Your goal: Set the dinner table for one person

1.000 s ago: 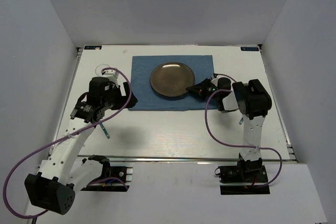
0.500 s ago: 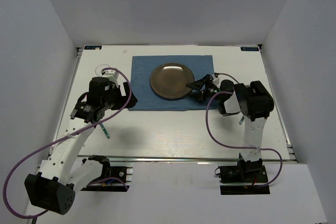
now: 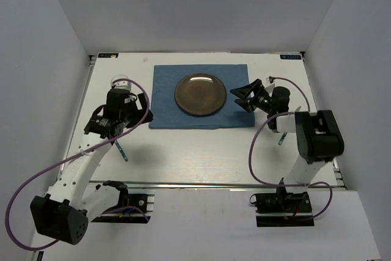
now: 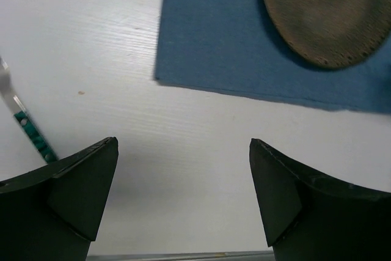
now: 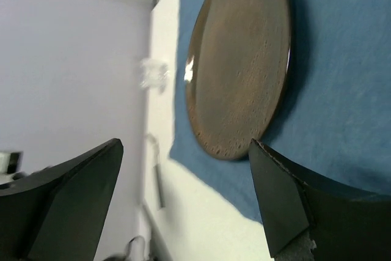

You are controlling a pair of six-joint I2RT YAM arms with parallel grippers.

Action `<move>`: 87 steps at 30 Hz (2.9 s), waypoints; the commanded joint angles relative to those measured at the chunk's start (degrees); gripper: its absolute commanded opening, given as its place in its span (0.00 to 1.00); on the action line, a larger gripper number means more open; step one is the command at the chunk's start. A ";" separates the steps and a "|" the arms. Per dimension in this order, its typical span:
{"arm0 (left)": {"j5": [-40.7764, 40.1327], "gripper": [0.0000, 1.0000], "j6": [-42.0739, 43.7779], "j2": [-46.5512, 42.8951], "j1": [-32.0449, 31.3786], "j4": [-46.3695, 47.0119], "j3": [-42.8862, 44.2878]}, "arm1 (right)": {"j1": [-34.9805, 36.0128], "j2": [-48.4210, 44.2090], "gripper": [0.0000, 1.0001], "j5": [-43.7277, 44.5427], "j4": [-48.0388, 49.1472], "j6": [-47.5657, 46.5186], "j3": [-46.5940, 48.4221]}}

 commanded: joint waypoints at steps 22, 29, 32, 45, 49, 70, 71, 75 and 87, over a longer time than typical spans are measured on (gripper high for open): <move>-26.19 0.98 -28.23 53.60 17.77 -17.92 53.63 | 16.78 -29.05 0.89 24.20 -58.04 -39.48 1.20; -24.34 0.95 -28.40 64.43 20.76 -20.56 57.89 | 18.37 -31.53 0.89 24.63 -57.15 -39.13 -1.54; -23.20 0.87 -27.70 63.82 21.81 -17.15 52.99 | 18.63 -31.09 0.89 25.42 -57.68 -39.48 -0.67; -7.13 0.00 -16.28 60.22 18.31 -11.17 52.63 | 26.70 -21.61 0.89 35.68 -63.47 -42.03 14.94; -4.82 0.00 -13.64 55.65 11.19 -10.99 48.75 | 29.09 -16.33 0.89 40.62 -68.65 -42.82 25.83; -2.81 0.02 -12.14 47.11 -17.29 -6.68 40.13 | 33.40 -3.67 0.84 49.59 -73.85 -39.22 45.04; -2.45 0.03 -12.14 47.12 -17.30 -6.50 40.21 | 33.66 -3.32 0.82 49.07 -73.76 -39.04 45.04; -1.48 0.06 -12.23 47.29 -19.05 -5.71 40.83 | 33.66 -1.65 0.68 47.66 -72.80 -38.69 44.60; -4.02 0.44 -13.37 45.89 -19.58 -6.14 43.99 | 33.84 -1.47 0.00 48.97 -72.27 -38.43 43.89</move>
